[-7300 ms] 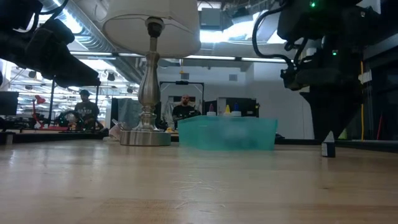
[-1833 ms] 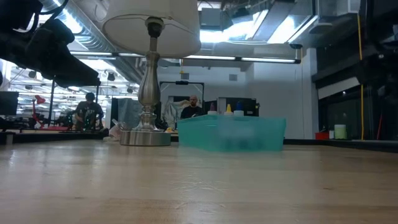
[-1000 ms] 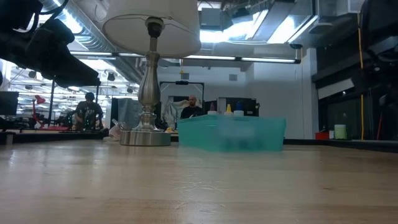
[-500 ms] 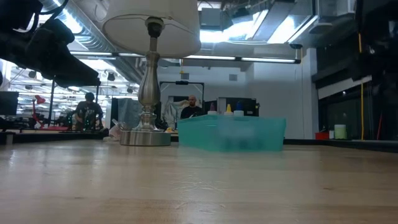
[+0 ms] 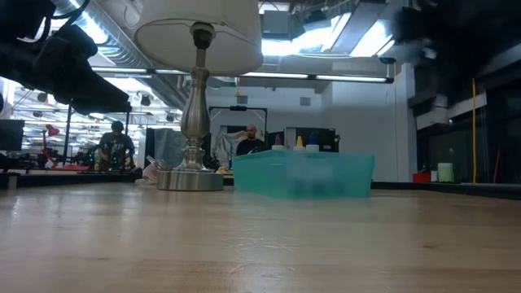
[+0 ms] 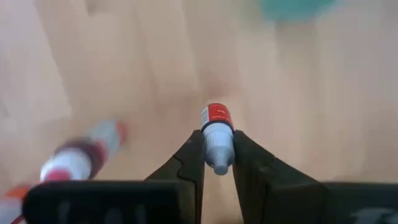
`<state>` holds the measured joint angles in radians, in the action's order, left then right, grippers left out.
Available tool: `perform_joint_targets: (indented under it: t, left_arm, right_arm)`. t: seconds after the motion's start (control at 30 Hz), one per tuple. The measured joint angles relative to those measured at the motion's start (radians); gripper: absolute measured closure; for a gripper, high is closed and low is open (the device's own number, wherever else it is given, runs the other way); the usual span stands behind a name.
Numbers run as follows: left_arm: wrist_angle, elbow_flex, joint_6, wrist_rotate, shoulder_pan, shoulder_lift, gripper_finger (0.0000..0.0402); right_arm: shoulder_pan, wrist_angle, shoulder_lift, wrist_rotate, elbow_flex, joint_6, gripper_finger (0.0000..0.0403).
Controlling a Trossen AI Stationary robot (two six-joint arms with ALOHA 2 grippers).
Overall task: Pick & Place food coloring
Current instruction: Put the small orange food coloring bottle into the green bin
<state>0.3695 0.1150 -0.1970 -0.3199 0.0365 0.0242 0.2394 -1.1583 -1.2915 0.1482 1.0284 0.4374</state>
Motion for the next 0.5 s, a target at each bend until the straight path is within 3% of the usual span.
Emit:
perform_joint_targets:
  t: [0.23,0.5]
  left_arm:
    - [0.0,0.0,0.0,0.0,0.0,0.0,0.0133]
    - [0.0,0.0,0.0,0.0,0.0,0.0,0.0136]
  right_arm:
    - [-0.164,0.096,-0.148,0.046,0.152,-0.292,0.034]
    - [-0.304,0.216,-0.279,0.045,0.192,-0.497,0.034]
